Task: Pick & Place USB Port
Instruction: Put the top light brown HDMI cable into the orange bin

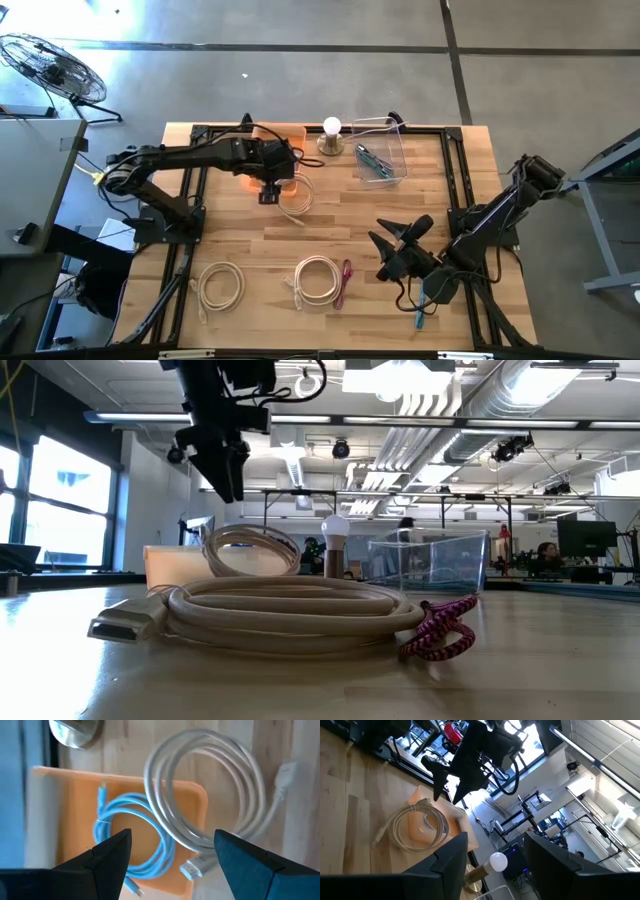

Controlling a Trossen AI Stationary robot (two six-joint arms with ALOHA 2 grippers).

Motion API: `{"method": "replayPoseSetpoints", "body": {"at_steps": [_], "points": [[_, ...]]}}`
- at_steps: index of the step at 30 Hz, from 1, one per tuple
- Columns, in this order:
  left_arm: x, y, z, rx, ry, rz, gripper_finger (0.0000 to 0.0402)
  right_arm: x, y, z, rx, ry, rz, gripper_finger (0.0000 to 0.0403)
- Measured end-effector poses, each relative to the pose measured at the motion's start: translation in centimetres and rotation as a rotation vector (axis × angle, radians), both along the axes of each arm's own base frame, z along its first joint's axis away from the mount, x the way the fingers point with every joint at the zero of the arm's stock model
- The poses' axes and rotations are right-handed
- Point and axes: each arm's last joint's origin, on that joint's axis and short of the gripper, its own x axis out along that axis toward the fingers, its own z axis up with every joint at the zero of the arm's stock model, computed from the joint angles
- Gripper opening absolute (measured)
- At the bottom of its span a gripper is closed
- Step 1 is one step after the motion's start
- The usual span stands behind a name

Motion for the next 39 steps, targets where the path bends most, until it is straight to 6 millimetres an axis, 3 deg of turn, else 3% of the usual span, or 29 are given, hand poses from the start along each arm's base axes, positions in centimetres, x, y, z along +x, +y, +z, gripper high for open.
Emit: {"method": "replayPoseSetpoints", "body": {"at_steps": [17, 30, 34, 39], "points": [[2.8, 0.7, -4.9, -0.041, 0.152, -0.008, 0.0280, -0.2, -0.2, -0.8, 0.028, 0.005, 0.013, 0.0188], [2.8, 1.6, -5.2, -0.042, 0.152, -0.016, 0.0279, -0.2, -0.1, -1.0, 0.057, 0.013, 0.053, 0.0188], [2.6, 2.3, -5.2, -0.058, 0.147, 0.001, 0.0254, -0.2, -0.1, -1.1, 0.068, 0.017, 0.061, 0.0188], [2.3, 3.3, -5.2, -0.074, 0.142, 0.027, 0.0177, -0.4, -0.2, -1.5, 0.086, 0.023, 0.064, 0.0188]]}}
